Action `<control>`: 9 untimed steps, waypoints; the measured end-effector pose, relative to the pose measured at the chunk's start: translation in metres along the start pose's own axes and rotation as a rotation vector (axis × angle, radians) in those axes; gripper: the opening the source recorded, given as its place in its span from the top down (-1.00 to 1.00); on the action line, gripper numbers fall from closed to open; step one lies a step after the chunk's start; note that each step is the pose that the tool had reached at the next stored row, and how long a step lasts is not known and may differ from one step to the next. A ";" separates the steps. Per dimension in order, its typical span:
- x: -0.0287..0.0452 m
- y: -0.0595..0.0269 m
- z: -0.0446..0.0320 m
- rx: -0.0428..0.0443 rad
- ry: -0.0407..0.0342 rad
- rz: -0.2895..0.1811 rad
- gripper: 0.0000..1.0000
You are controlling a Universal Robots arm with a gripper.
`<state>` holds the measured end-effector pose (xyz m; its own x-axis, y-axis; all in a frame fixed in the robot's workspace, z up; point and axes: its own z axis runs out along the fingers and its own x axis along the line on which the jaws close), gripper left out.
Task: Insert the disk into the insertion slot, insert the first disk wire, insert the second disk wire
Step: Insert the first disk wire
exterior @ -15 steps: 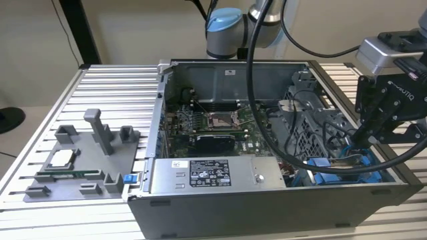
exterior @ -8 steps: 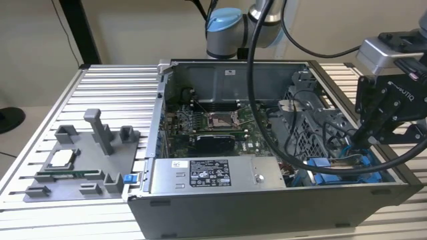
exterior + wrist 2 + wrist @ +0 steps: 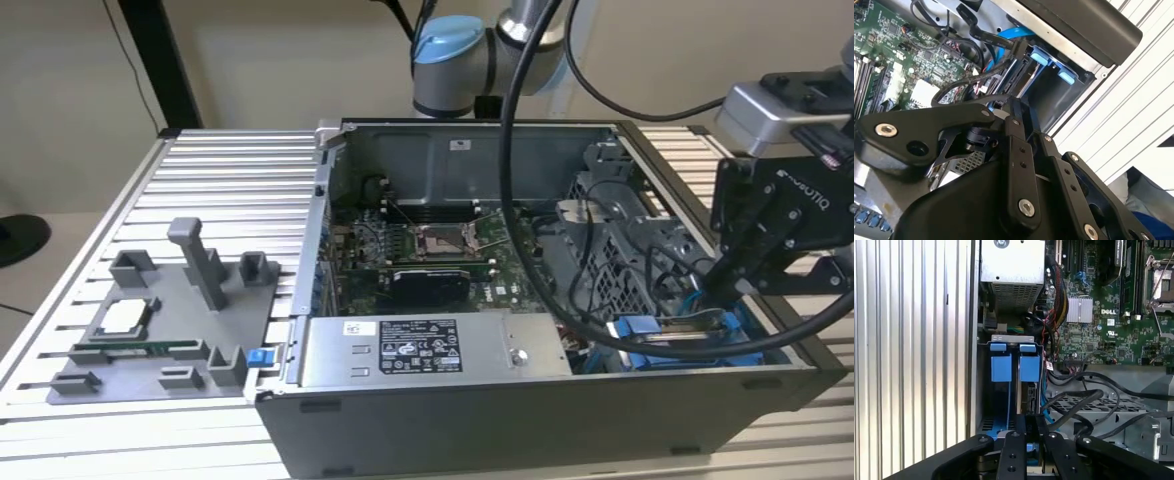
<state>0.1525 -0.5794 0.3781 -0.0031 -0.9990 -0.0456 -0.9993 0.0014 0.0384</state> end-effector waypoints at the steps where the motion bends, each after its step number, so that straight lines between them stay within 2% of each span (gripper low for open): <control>1: 0.0001 -0.0003 0.0007 -0.0016 -0.0013 0.001 1.00; 6: 0.0002 -0.0011 0.0038 -0.0140 -0.0071 0.010 1.00; 9: 0.0002 -0.0018 0.0053 -0.0187 -0.0172 0.013 1.00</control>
<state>0.1540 -0.5794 0.3728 -0.0173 -0.9979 -0.0621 -0.9982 0.0137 0.0578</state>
